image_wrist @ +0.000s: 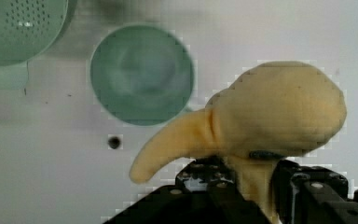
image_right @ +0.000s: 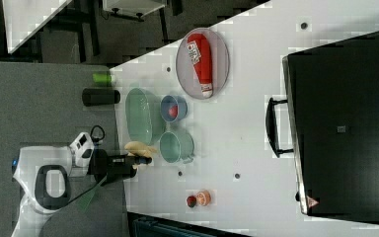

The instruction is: Pick Banana and place it in mug.

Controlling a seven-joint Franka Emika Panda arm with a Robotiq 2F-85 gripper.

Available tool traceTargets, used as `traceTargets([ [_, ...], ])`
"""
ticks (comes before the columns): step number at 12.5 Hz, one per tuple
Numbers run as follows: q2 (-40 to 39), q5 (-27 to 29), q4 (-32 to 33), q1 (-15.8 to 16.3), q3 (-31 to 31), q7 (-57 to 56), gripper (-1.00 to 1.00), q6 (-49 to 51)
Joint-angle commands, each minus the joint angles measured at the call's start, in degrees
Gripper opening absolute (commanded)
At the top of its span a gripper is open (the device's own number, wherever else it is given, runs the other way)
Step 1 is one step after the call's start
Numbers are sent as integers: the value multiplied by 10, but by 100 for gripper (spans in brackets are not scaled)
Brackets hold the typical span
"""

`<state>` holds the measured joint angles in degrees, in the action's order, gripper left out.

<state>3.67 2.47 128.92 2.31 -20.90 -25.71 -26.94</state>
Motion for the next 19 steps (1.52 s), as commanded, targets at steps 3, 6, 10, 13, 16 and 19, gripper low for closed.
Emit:
traceTargets([
  [3, -44, 4, 41, 3, -21, 50, -37, -144],
  [6, -88, 4, 66, 3, -25, 65, -37, -230],
  [10, -127, 4, 66, 3, -27, 72, -9, -237],
  [13, -130, 4, 65, 4, -29, 72, 58, -238],
  [16, -98, 4, 64, 3, -27, 72, 100, -235],
  [19, -26, 5, 62, -7, 0, 72, 100, -213],
])
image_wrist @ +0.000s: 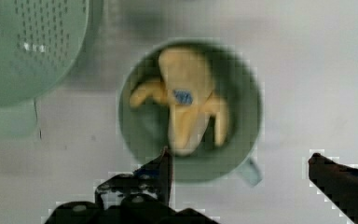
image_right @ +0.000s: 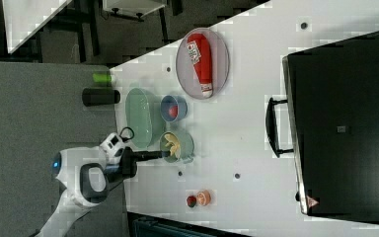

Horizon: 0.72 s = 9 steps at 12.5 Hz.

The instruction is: Pick Banana and place it in mug.

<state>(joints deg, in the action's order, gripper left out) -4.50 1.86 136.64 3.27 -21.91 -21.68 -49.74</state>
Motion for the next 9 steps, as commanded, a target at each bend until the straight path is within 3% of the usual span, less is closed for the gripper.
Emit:
traceTargets([
  [1, 84, 11, -19, -21, 28, 32, 100, 32],
  [5, 174, 11, -74, -40, 132, 32, 100, 156],
  [9, 198, 9, -195, -49, 229, 32, 100, 366],
])
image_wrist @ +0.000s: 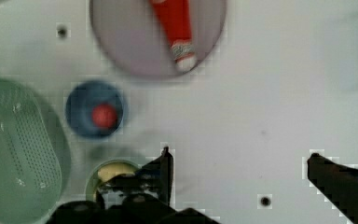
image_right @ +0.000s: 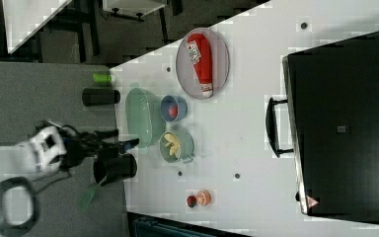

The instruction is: Pick Banana and place it in mug.

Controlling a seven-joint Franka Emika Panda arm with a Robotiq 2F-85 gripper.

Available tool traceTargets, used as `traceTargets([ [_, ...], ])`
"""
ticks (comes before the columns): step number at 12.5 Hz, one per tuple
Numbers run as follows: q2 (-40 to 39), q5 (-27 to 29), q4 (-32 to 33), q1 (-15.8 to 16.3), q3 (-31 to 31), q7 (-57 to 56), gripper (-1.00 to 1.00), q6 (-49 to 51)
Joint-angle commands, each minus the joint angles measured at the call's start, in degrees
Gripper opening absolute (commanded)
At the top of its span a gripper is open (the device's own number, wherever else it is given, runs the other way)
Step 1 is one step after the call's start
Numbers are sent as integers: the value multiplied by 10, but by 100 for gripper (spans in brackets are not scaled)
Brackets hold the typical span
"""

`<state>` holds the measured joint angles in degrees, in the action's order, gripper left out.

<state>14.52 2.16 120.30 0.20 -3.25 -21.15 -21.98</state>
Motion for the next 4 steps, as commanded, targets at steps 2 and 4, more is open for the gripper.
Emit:
traceTargets([
  [2, -1, -9, -98, -19, 66, 26, 100, 132],
  [4, -4, -52, -136, -19, 71, 26, 100, 151],
])
